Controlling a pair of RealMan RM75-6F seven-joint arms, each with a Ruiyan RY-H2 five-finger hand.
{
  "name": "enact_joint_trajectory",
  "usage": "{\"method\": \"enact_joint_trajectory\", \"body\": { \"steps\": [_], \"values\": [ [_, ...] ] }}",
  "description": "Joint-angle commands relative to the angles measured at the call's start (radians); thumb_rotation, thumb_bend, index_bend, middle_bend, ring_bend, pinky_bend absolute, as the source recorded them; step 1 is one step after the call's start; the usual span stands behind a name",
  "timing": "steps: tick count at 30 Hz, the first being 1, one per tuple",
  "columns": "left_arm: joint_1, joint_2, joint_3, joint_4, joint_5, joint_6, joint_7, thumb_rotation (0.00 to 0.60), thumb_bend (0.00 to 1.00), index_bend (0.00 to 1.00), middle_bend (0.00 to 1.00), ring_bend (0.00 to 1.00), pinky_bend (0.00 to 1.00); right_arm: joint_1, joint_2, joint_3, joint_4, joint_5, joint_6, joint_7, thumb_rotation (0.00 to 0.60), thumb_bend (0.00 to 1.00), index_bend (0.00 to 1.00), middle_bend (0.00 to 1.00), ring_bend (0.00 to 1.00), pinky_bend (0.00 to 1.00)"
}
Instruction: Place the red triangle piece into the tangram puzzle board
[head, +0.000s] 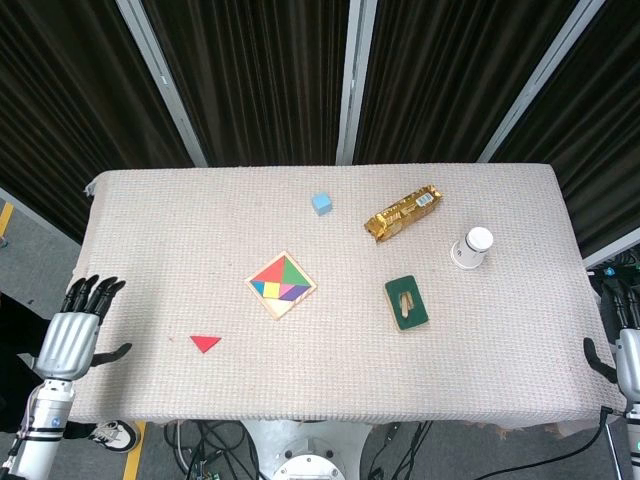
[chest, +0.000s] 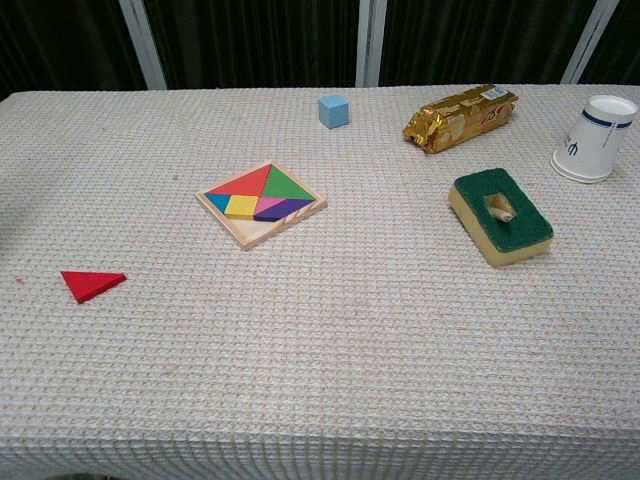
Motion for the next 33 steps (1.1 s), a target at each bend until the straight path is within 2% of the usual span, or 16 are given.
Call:
{"method": "enact_joint_trajectory", "body": {
  "steps": [1, 11, 19, 28, 33],
  "values": [
    [0.0, 0.001, 0.0, -0.001, -0.001, 0.001, 0.0, 0.6, 0.11, 0.11, 0.09, 0.0, 0.01, 0.0, 0.0, 0.0, -0.001, 0.0, -0.001, -0.001, 0.6, 0.3, 0.0, 0.0, 0.0, 0.0],
    [-0.002, 0.001, 0.01, -0.01, 0.014, -0.002, -0.003, 0.6, 0.11, 0.11, 0.09, 0.0, 0.01, 0.0, 0.004, 0.003, -0.004, 0.001, 0.001, 0.0, 0.6, 0.3, 0.0, 0.0, 0.0, 0.0],
    [-0.015, -0.015, 0.049, -0.021, 0.035, -0.051, 0.013, 0.6, 0.11, 0.12, 0.09, 0.0, 0.01, 0.001, 0.006, 0.001, -0.009, 0.0, -0.002, -0.003, 0.6, 0.3, 0.0, 0.0, 0.0, 0.0],
    [-0.059, -0.058, 0.085, -0.021, 0.047, -0.159, -0.041, 0.6, 0.11, 0.14, 0.09, 0.0, 0.0, -0.002, 0.022, 0.008, -0.019, 0.007, 0.004, -0.004, 0.6, 0.3, 0.0, 0.0, 0.0, 0.0],
    [-0.093, -0.087, 0.087, 0.001, 0.04, -0.223, -0.079, 0.6, 0.11, 0.16, 0.09, 0.0, 0.0, 0.002, 0.023, 0.007, -0.02, 0.011, -0.007, -0.008, 0.6, 0.3, 0.0, 0.0, 0.0, 0.0]
  ]
}}
